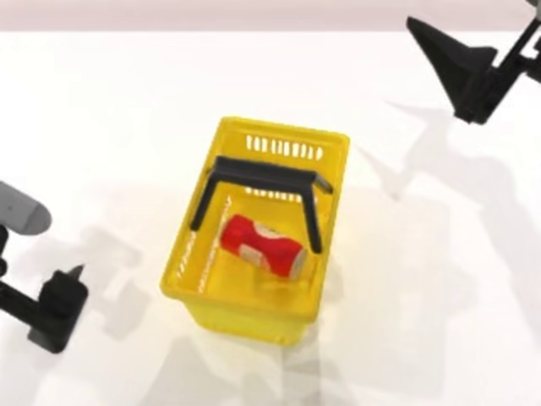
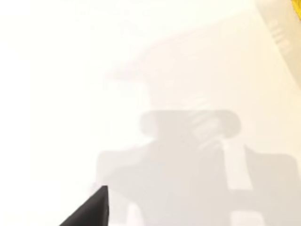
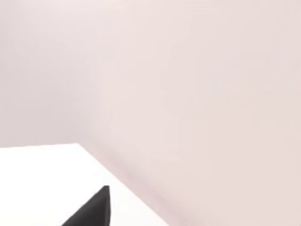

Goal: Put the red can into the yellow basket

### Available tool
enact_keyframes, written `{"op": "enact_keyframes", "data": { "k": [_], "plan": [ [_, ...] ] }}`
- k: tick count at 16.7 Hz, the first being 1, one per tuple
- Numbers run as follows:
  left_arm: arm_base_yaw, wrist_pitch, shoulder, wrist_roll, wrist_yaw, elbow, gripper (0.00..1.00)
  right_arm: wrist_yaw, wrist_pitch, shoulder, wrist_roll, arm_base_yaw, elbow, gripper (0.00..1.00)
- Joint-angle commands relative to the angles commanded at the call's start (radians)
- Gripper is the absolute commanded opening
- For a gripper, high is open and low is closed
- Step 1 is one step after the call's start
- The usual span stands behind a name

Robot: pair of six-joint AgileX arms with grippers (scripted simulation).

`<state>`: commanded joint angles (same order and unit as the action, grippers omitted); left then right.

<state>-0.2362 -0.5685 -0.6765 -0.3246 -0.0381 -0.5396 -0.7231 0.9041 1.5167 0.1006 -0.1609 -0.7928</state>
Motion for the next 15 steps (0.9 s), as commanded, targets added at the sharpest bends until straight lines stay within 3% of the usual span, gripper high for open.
{"op": "enact_keyframes", "data": {
  "k": [5, 9, 12, 15],
  "plan": [
    [-0.152, -0.316, -0.449, -0.240, -0.004, -0.467, 1.00, 0.266, -0.208, -0.589, 0.034, 0.088, 0.286, 1.00],
    [-0.264, -0.546, -0.804, -0.435, 0.003, -0.854, 1.00, 0.454, -0.419, -0.977, 0.017, 0.131, 0.485, 1.00],
    [-0.335, -0.694, -1.050, -0.568, 0.012, -1.115, 1.00, 0.569, -0.590, -1.213, -0.015, 0.149, 0.613, 1.00],
    [-0.389, -0.812, -1.262, -0.676, 0.022, -1.329, 1.00, 0.651, -0.740, -1.380, -0.052, 0.155, 0.708, 1.00]
  ]
}}
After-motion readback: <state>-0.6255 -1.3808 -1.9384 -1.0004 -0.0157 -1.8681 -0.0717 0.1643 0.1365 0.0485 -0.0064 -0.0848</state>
